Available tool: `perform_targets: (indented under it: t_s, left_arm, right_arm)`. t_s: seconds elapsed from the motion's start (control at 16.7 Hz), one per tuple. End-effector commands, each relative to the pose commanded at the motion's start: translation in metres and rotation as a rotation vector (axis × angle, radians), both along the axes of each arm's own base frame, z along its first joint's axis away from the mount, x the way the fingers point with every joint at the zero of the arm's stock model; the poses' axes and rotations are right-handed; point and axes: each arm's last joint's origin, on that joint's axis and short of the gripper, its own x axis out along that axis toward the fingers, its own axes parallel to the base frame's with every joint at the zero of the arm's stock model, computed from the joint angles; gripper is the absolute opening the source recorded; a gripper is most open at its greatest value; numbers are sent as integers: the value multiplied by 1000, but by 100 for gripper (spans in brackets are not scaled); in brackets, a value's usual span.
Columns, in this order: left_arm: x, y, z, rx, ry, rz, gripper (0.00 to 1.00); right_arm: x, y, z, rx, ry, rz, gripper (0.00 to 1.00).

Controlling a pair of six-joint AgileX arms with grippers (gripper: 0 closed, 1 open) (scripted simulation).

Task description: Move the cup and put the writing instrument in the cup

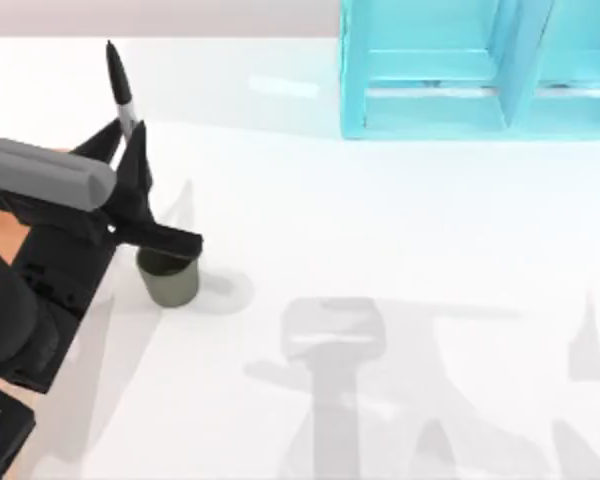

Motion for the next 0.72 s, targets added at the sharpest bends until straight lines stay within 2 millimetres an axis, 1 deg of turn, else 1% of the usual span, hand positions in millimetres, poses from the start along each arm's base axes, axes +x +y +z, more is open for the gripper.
perform_targets:
  t_s: [0.18, 0.72]
  left_arm:
    - [0, 0, 0, 0, 0, 0, 0]
    - [0, 0, 0, 0, 0, 0, 68]
  right_arm:
    - [0, 0, 0, 0, 0, 0, 100]
    - [0, 0, 0, 0, 0, 0, 100]
